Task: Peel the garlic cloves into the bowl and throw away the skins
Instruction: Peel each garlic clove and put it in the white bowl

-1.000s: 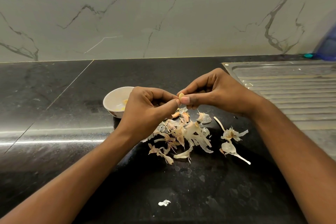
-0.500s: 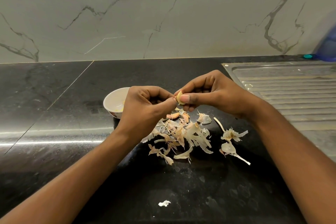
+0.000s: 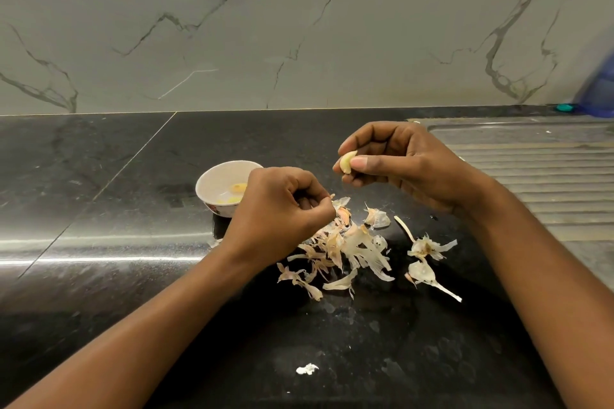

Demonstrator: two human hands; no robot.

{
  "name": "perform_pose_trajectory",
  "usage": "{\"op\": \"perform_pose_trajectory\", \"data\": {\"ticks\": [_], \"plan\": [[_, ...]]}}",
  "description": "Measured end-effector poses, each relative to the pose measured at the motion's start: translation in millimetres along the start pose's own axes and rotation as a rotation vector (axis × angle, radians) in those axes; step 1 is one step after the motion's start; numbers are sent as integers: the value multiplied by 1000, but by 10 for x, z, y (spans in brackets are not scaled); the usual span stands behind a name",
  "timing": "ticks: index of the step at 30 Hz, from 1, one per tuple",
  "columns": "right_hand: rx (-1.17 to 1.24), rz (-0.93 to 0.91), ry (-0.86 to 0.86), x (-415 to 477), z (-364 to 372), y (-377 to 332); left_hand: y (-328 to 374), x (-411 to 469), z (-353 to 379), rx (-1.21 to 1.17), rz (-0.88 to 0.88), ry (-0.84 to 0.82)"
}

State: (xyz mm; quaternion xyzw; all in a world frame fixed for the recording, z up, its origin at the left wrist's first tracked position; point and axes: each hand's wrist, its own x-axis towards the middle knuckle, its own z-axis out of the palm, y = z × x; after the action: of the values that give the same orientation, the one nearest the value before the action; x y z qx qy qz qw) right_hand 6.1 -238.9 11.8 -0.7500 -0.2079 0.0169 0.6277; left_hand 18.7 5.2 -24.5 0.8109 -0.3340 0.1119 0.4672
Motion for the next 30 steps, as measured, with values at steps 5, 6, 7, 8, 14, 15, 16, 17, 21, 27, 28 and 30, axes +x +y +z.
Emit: {"op": "perform_pose_trajectory", "data": {"ticks": [5, 6, 7, 8, 14, 15, 16, 17, 21, 27, 28, 30], "plan": [[121, -33, 32, 23, 83, -2, 44, -11, -11, 155, 76, -66], [136, -31, 40, 37, 98, -18, 56, -12, -18, 164, 79, -77], [130, -23, 50, 58, 107, -41, 63, -9, -15, 174, 78, -86], [99, -10, 58, 102, 129, -77, 61, -11, -22, 188, 76, -96], [-205, 83, 11, 503, 389, -305, 46, 1, 15, 276, 55, -178], [-288, 86, -17, 584, 461, -334, 47, -2, 11, 277, 49, -187], [-360, 88, -49, 668, 537, -345, 47, -3, 4, 277, 41, -197], [-420, 89, -77, 752, 609, -341, 44, 1, 1, 280, 32, -203], [-622, 93, -144, 1079, 851, -229, 17, 7, -12, 305, 26, -174], [-658, 63, -120, 1168, 828, -252, -21, 43, -47, 314, 29, -158], [-637, 62, -98, 1128, 767, -274, -28, 52, -54, 319, 33, -152], [-597, 57, -53, 1014, 608, -315, -32, 65, -76, 330, 41, -134]]}}
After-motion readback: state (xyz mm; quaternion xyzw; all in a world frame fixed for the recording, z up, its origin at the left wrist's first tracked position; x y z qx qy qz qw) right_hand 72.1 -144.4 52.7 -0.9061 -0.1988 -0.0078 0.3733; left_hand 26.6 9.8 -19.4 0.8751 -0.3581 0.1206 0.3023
